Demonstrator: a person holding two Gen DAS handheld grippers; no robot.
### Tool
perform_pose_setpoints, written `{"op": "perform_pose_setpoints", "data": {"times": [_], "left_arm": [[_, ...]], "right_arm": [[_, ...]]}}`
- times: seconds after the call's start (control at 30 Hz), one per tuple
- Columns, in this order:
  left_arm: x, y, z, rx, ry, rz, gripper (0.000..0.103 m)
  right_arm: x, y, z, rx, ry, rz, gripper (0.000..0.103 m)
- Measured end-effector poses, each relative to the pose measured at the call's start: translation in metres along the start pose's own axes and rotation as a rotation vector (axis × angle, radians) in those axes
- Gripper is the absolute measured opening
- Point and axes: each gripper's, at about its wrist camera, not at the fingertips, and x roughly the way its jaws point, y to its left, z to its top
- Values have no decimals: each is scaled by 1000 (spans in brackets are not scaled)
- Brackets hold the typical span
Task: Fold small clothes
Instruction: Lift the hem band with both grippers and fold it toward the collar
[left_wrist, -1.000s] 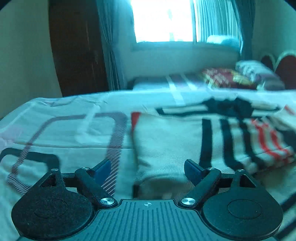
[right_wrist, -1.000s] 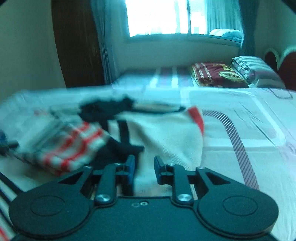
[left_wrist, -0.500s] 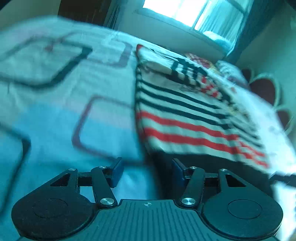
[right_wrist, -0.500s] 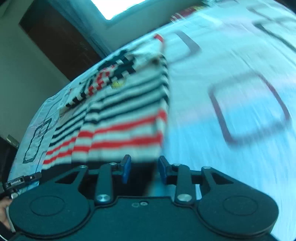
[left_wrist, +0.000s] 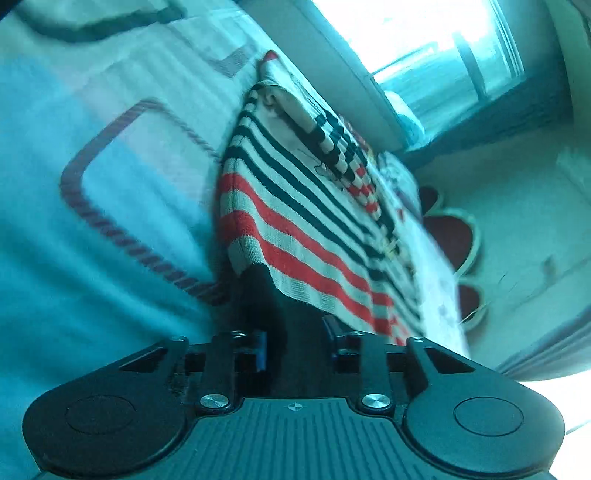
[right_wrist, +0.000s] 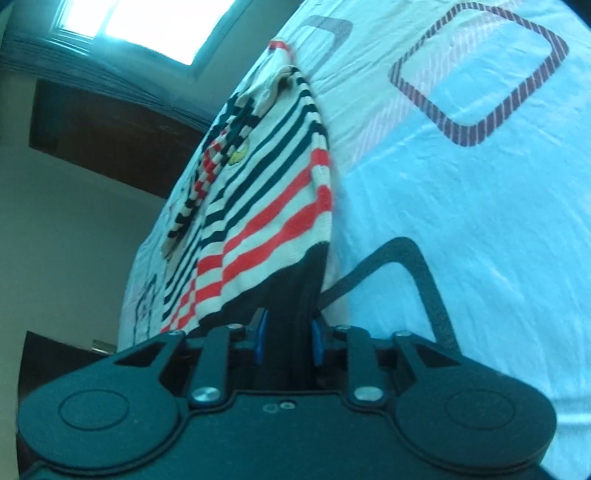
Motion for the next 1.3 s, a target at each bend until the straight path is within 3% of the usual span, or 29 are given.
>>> {"op": "perform_pose_setpoints", "data": {"times": [0.07,0.13,0.2,0.23,0.3,0.37,0.43,0.5,0.6,0.7,0.87,1.03,1.3], "left_arm": [[5,-16,2,107,8,59,24],[7,-26,3,189,11,125,8],[6,-28,4,210,1,137,6],[4,-30,4,217,-5,139,6],[-9,-31,5,210,-34,105,5],[-33,-31,7,197,-104,48,5],[-49,-28,9,195,-134,46,5],[-47,-21,8,213,-113,88,5],[-26,-5,0,200,-52,149,5],[-30,0,2,124,-90,112,5],[-43,-11,11,118,-151,62,5],[-40,-40,67,132,-228,29,5],[17,-90,195,191,-272,15,5]], "right_arm": [[1,-1,-1,-16,2,-2,21],[2,-1,-1,-25,-1,0,19],[3,3,-5,-70,-13,-53,5],[3,8,-6,-106,-18,-69,6],[-1,20,-6,-155,-34,-100,5],[-17,34,-5,-200,-84,-83,5],[-33,43,-4,-236,-122,-58,5],[-36,42,-4,-255,-120,-63,5],[-11,23,-8,-234,-48,-165,5],[-13,19,-8,-190,-75,-145,5],[-32,47,2,-251,-175,-108,5],[-39,84,48,-299,-238,-26,5],[11,143,179,-306,-307,34,5]]}}
